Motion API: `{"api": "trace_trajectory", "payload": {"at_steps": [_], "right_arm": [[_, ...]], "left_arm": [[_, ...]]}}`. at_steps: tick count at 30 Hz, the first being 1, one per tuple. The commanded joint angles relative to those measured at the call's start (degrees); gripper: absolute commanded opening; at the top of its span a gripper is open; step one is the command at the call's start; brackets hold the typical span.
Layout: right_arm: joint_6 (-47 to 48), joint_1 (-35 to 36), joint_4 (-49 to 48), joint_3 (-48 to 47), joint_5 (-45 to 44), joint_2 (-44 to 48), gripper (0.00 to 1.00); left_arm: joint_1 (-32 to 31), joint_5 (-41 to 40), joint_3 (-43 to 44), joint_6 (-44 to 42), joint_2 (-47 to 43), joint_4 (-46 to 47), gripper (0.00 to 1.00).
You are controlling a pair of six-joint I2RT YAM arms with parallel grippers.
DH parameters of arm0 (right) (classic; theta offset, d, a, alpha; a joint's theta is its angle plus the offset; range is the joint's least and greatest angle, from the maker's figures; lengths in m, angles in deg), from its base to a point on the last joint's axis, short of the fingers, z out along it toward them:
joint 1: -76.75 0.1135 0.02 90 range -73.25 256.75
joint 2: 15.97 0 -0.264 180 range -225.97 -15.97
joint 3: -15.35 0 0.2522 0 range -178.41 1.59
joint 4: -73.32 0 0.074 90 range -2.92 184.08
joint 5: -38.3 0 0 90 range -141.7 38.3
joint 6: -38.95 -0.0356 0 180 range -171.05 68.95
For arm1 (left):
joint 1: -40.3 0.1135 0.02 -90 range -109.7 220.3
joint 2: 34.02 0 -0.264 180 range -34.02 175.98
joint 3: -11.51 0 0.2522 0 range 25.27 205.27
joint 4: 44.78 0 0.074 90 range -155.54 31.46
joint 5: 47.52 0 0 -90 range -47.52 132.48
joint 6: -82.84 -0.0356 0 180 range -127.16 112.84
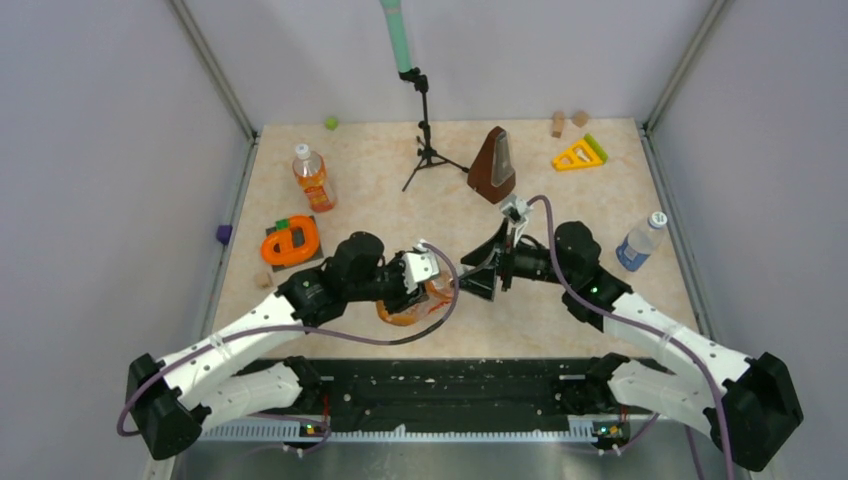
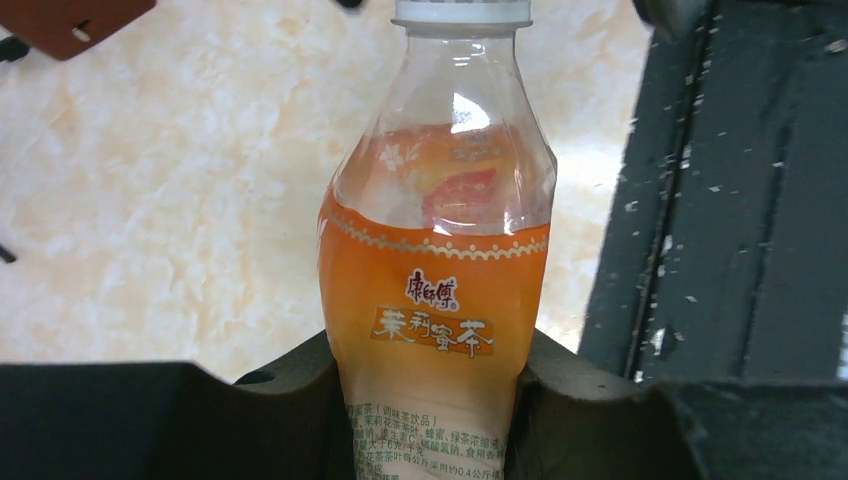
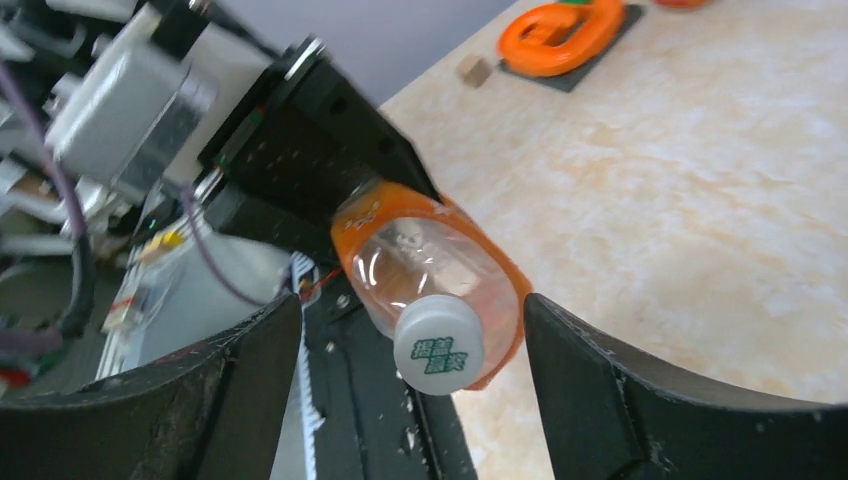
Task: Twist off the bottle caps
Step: Unscrew the bottle cap from the plastic bottle.
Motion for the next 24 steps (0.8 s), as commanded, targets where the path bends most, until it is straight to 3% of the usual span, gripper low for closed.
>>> {"api": "trace_trajectory", "payload": {"at_steps": [1,4,10,12,17,24], "right_arm": [[-7.1,0.4,-3.9,1.1,-15.1,3.7,0.81],[-11.0,0.4,-3.6,0.8,-17.0,4.6,0.81],[-13.1,0.3,10.9,-5.9,-20.4,-1.8,0.74],[-16.0,0.3,8.4,-5.8,-17.9,-3.2,0.70],[-25.5,0.3,-9.0,-0.7,-10.9,-4.6,0.61],[-23.2,0.3,-5.7,-1.9,-10.4,-6.7,0.45]], "left_arm": [[-0.1,-6.9,-2.3,-4.2,-2.6,6.2,0.00],[-0.3,-11.5,-2.8,-5.3,-3.4,6.1,0.00],[-0.3,-12.8,-4.3,-6.9,-6.4,10.3,0.00],[-0.4,-12.3,-4.5,-7.7,-6.8,10.6,0.00],[-0.5,-13.6,-4.1,-8.2,-6.0,8.7,0.00],[-0.5,-13.8,-4.0,-8.1,-6.8,7.2,0.00]]}}
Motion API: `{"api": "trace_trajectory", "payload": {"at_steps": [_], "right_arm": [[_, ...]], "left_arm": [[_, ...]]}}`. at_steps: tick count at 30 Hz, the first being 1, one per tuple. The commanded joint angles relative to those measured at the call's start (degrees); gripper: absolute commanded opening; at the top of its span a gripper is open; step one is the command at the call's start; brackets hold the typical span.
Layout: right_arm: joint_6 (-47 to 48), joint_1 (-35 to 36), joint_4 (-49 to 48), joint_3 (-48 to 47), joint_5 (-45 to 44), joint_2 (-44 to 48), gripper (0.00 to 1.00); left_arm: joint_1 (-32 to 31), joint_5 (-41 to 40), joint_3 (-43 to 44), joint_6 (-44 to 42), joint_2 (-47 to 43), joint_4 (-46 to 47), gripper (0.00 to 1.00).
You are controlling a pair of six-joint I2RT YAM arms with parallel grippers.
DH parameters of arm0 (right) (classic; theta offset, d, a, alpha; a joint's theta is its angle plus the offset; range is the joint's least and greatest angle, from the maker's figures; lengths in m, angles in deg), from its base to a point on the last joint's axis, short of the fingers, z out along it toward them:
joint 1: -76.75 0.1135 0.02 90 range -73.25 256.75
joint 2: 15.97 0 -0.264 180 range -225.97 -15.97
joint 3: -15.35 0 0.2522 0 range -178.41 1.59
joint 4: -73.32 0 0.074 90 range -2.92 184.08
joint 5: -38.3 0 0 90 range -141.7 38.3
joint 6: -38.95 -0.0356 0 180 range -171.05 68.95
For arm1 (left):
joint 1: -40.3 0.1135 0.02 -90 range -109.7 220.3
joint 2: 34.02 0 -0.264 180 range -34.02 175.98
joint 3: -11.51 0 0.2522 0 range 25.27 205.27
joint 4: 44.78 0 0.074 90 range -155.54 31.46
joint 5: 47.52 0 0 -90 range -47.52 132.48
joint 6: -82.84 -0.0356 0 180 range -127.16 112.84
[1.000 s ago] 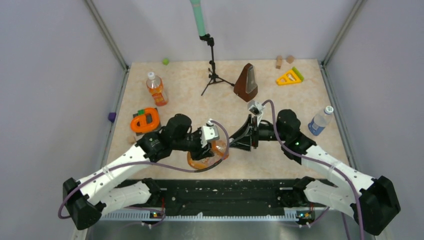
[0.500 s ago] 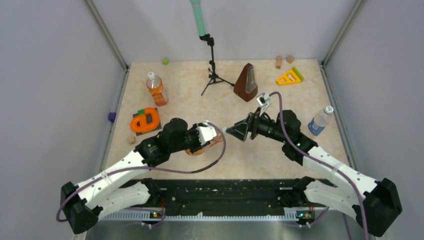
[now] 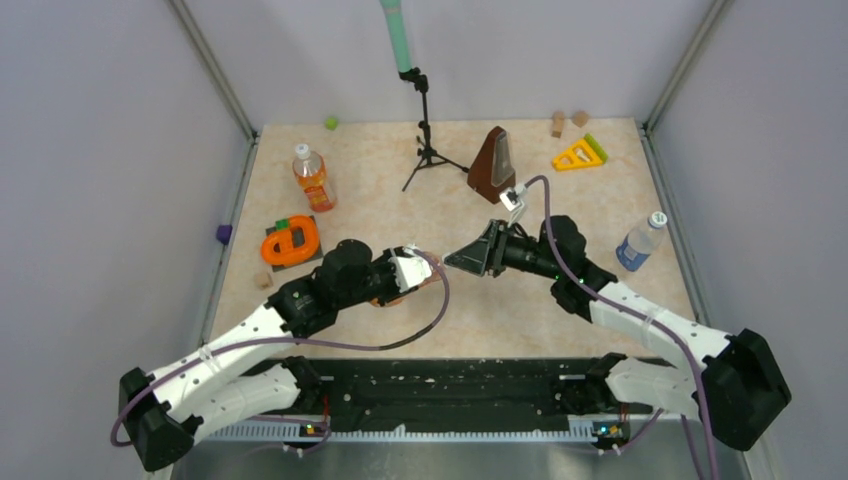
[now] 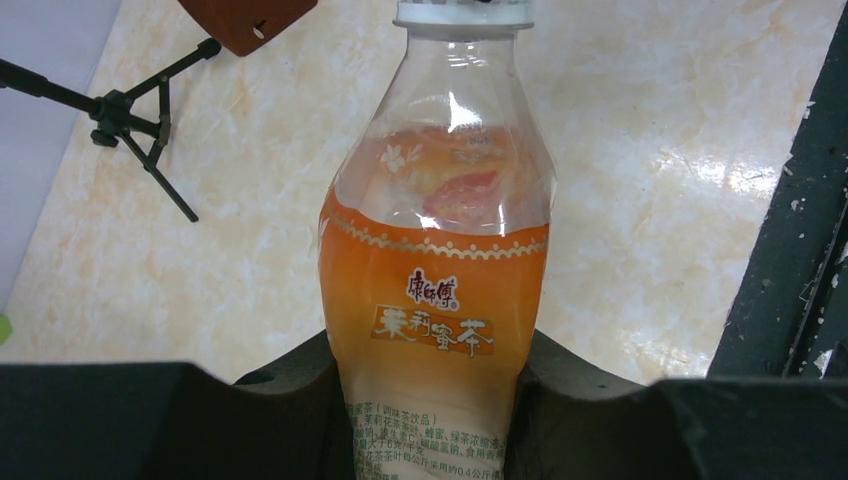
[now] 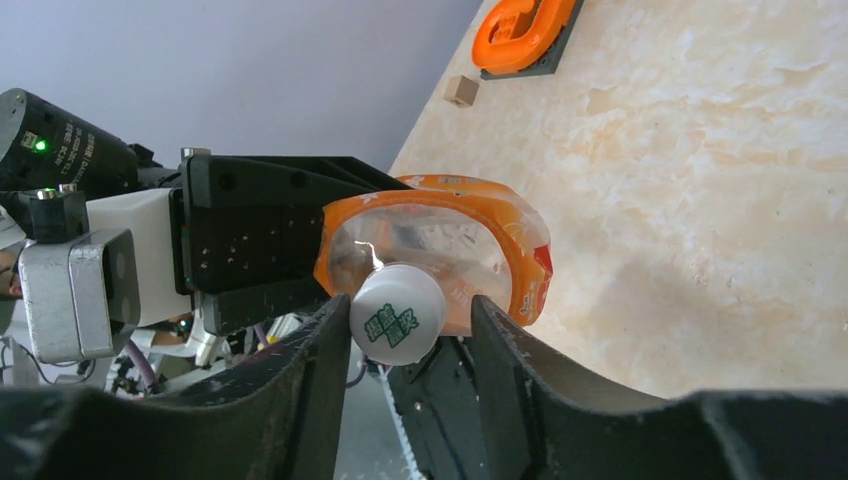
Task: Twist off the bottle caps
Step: Unscrew the bottle cap from the plastic bottle.
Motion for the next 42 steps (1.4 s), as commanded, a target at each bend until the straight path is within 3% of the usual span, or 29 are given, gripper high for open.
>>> {"api": "trace_trajectory", "payload": {"at_steps": [1,3,5,7,8,17,20,22,29,35,38,42], "right_arm": [[-0.4,0.3,-2.8,-0.9,2.2,-0.9,0.42],[0.1,0.3,-2.7,-1.2,2.9,-1.3,0.36],[0.5,0.3,-3.1,-1.1,3.5,-1.7,0.20],[0.8,0.3,-3.4,-1.0,3.6,-1.9,0.11],[1.1,0.3,-3.5,-1.1,3.9,-2.0,0.01],[7.1,0.3,-1.9,-2.5,8.4,-1.6,0.00],[9.7,0.3,1.0,-3.7,9.3,-1.3,0.20],[10.7,0.3,2.5,-4.2,8.9,-1.2,0.28],[9.9,0.3,2.1,-4.2,9.5,-1.0,0.38],[10.5,0.3,3.0,-3.8,8.3,-0.6,0.31],[10.4,0.3,2.4,-3.4,8.4,-0.6,0.13],[10.3,0.3,1.2,-3.0,8.2,-0.6,0.03]], "left_arm": [[-0.2,-0.1,0.5,-0.3,-1.2,2.0,0.00],[-0.2,0.1,0.7,0.0,-1.4,1.9,0.00],[-0.2,1.0,1.3,0.3,-1.2,0.9,0.00],[-0.2,1.7,1.4,0.4,-1.0,0.8,0.00],[-0.2,2.1,1.4,0.4,-1.0,0.8,0.00],[-0.2,4.9,2.7,5.3,-1.7,2.3,0.00],[-0.2,5.2,3.4,6.3,-0.9,2.1,0.00],[-0.2,5.2,3.9,6.5,-0.1,1.3,0.00],[-0.2,6.1,4.4,5.6,1.0,-0.3,0.00],[-0.2,6.1,4.3,5.7,0.4,-0.7,0.00],[-0.2,6.0,4.0,5.7,-0.1,-0.6,0.00],[-0.2,6.0,4.0,5.7,-0.5,-0.8,0.00]]}}
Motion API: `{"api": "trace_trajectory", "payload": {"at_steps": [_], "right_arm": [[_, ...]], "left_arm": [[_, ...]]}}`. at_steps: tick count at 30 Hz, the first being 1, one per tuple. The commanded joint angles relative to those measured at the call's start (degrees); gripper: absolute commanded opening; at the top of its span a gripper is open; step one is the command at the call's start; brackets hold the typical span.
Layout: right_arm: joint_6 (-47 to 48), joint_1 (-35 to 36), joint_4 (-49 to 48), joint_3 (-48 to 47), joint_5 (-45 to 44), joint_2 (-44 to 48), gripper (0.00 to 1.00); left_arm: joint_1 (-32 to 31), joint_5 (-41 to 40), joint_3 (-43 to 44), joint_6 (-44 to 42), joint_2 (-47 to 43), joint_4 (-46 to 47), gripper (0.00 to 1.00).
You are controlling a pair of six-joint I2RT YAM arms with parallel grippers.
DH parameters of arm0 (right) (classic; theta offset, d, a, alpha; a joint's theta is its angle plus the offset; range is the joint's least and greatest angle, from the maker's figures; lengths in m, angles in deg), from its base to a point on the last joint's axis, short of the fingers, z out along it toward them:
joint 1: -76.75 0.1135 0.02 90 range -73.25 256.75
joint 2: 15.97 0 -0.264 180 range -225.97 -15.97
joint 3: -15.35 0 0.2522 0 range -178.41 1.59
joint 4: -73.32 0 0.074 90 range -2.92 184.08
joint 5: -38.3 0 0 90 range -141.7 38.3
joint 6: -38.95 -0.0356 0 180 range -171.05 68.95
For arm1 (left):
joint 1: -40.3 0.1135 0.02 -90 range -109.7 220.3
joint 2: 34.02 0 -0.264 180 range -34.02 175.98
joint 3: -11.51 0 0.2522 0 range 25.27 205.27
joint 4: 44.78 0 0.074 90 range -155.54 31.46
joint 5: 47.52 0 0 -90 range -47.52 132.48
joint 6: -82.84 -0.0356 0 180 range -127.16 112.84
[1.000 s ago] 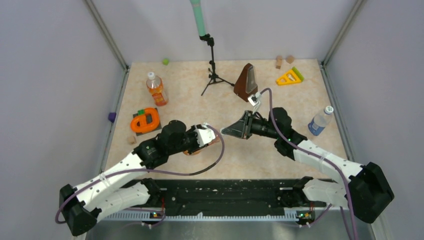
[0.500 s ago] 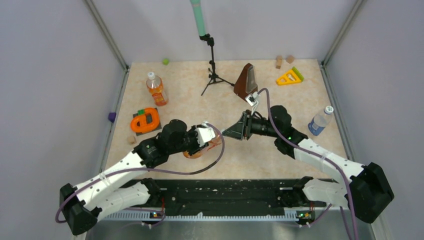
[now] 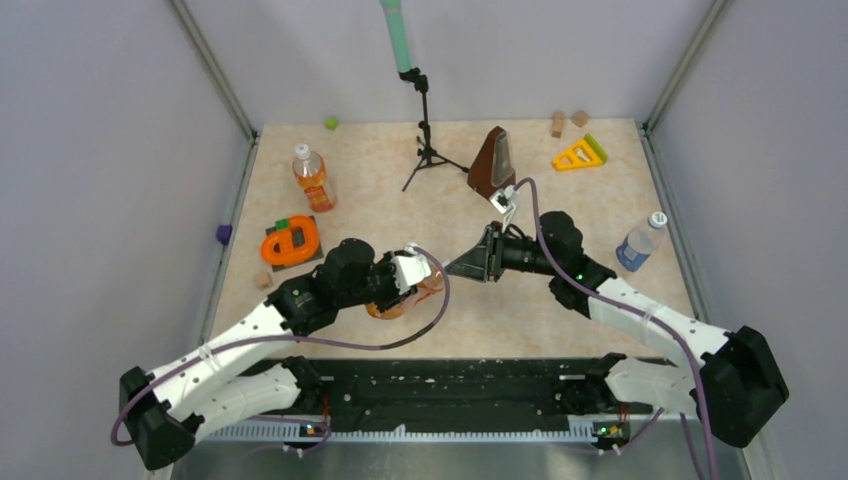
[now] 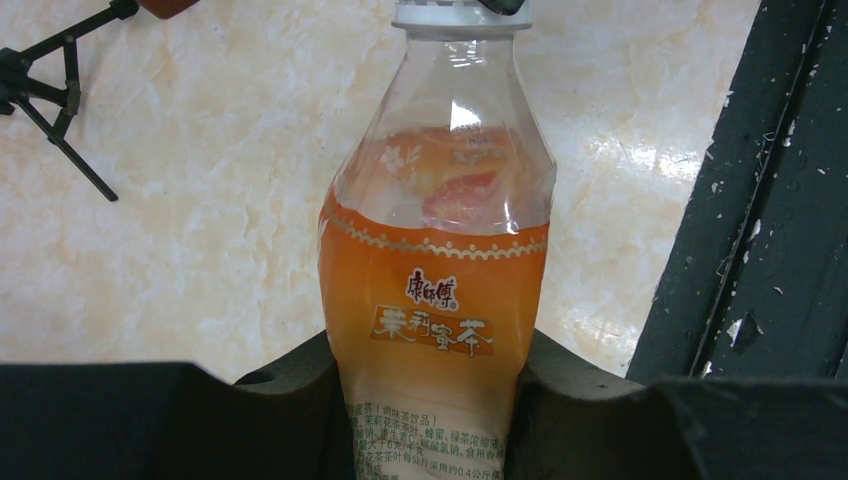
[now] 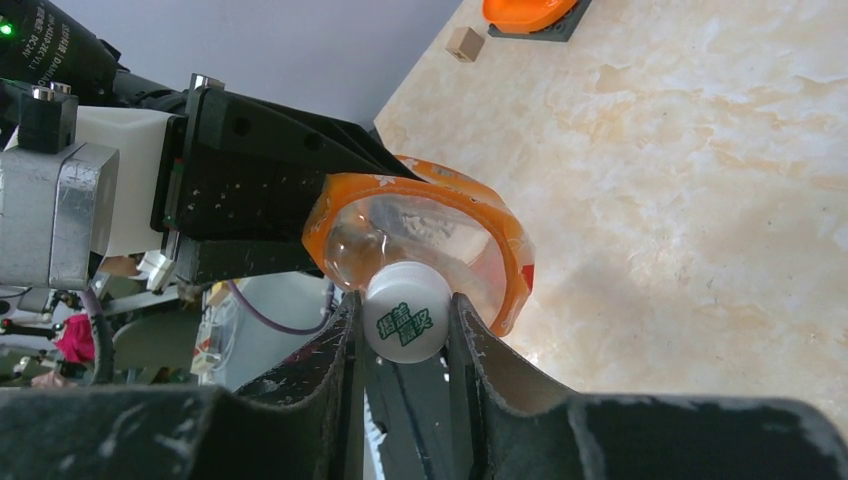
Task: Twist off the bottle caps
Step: Unscrew the bottle cap from the plastic bottle.
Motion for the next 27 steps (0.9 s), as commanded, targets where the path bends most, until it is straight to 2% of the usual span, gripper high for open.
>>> {"api": "trace_trajectory", "payload": {"at_steps": [1,6,18,27], "right_arm": [[0.4,0.5,-2.7,-0.9,1.3,0.9,0.01],[2.9,0.7,-4.9,0.5,4.1,1.7,0.00],[24.6,1.1,7.3,0.3,7.4,8.5,0.00],[29.1,1.2,1.9,5.6,9.9,12.0,0.00]], "left_arm": [[-0.3,2.8,2.6,1.1,-1.5,4.7,0.00],[-0.3,5.4,3.6,3.6,-1.2,4.4,0.00],[-0.1,23.6,10.4,3.9,6.6,-4.6,0.00],[-0.1,29.5,13.8,2.9,9.6,-7.8,0.00]]}}
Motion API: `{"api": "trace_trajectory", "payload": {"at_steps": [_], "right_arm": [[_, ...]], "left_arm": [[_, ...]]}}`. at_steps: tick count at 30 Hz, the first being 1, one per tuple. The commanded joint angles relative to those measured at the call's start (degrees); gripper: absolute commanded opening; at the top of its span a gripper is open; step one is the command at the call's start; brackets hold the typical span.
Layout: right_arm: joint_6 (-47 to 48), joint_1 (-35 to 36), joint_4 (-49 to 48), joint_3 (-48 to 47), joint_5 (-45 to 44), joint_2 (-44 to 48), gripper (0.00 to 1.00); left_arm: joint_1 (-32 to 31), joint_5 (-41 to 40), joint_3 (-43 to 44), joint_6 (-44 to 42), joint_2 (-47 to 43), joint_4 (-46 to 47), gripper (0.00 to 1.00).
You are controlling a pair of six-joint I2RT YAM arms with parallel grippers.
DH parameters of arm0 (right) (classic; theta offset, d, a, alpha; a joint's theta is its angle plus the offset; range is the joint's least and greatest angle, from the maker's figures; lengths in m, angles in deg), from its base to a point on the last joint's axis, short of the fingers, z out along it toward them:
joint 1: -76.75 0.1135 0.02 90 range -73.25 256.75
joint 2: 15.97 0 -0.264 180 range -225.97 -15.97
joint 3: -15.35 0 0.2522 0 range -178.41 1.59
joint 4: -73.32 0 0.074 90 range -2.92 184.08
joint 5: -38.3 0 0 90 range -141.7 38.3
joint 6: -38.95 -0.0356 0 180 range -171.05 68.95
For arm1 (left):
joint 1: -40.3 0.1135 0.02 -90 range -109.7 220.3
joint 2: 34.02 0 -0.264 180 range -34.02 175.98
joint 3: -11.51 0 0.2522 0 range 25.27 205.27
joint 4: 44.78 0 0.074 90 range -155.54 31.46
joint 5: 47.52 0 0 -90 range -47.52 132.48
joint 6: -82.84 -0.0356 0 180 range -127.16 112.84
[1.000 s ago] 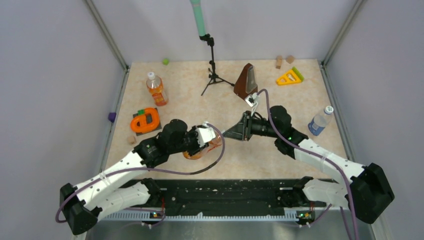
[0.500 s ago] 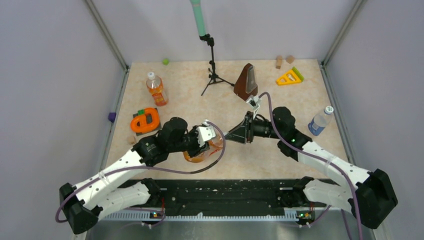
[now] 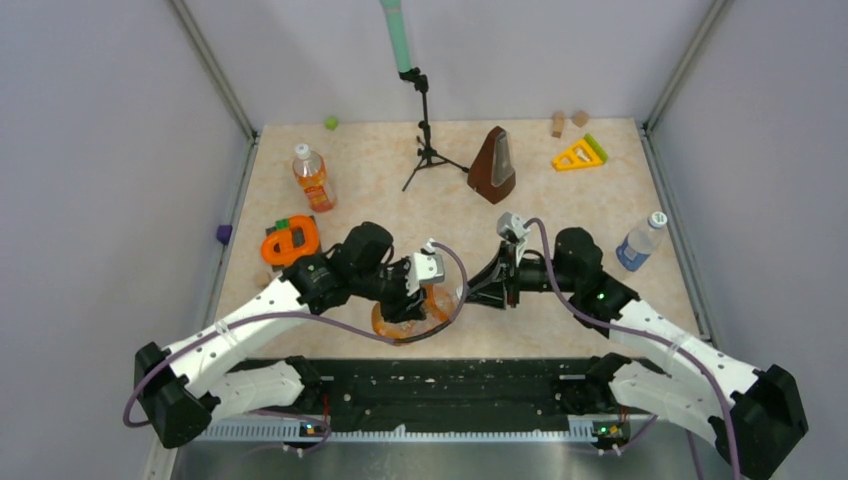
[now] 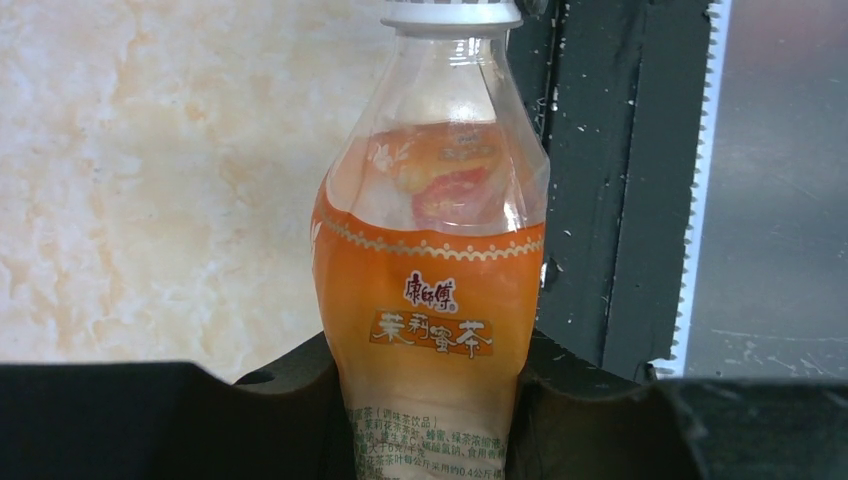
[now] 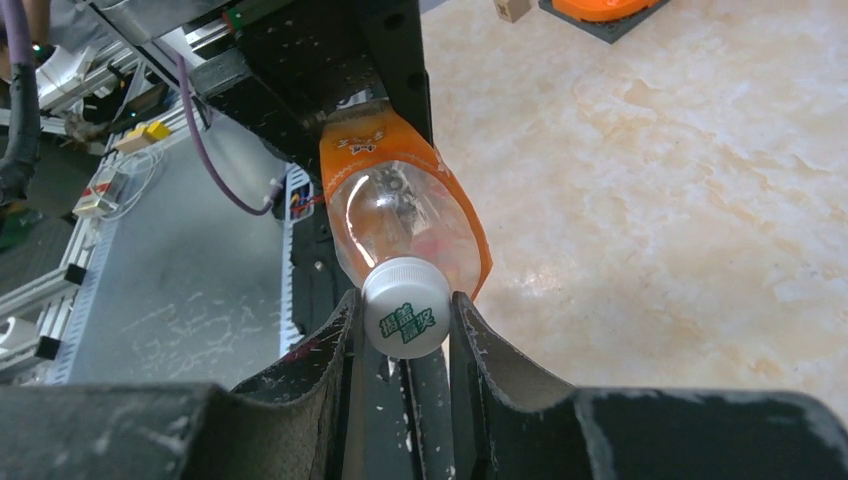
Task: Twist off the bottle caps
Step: Unscrew the bottle cap from the plastic bottle.
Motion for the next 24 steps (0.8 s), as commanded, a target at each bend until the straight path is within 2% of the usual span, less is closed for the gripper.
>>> {"api": "trace_trajectory", "payload": {"at_steps": [1,6,8,9,11,13,18,22,24], "right_arm": [[5.7,1.1,-7.1,2.3,1.3,1.1,0.00],[4.0,1.1,-11.8,4.1,1.7,1.8,0.09],[2.2,1.1,-13.4,4.5,2.2,1.7,0.10],[1.6,1.1,-13.8,4.4,2.8,1.2,0.14],[0.3,1.1,-14.4,4.2,2.5,0.8,0.27],[-1.2,1.1,-15.6,4.4,0.9,0.7,0.33],[-3.2,1.1,-14.5,3.5,-4.4,1.6,0.40],[-1.7,1.1,-11.2,1.2,-6.9,1.6,0.51],[-2.2,1.1,-10.4,1.0,-11.4,1.9,0.55]], "left_arm": [[-1.1,10.6,3.8,0.3,-0.2,5.8,0.00],[-1.1,10.0,2.4,0.4,-1.1,7.9,0.00],[-1.1,5.3,0.5,0.7,-1.3,10.3,0.00],[-1.1,2.1,-0.5,0.8,-1.2,11.7,0.00],[-1.1,-3.0,-1.8,0.0,-0.7,12.0,0.00],[-1.1,-6.3,-2.0,-0.8,0.1,11.9,0.00],[-1.2,-6.7,-2.5,-2.9,0.2,11.6,0.00],[-1.7,-17.8,-3.9,-1.8,-0.9,14.8,0.00],[-1.7,-21.7,-5.6,-2.2,-2.8,17.0,0.00]]}}
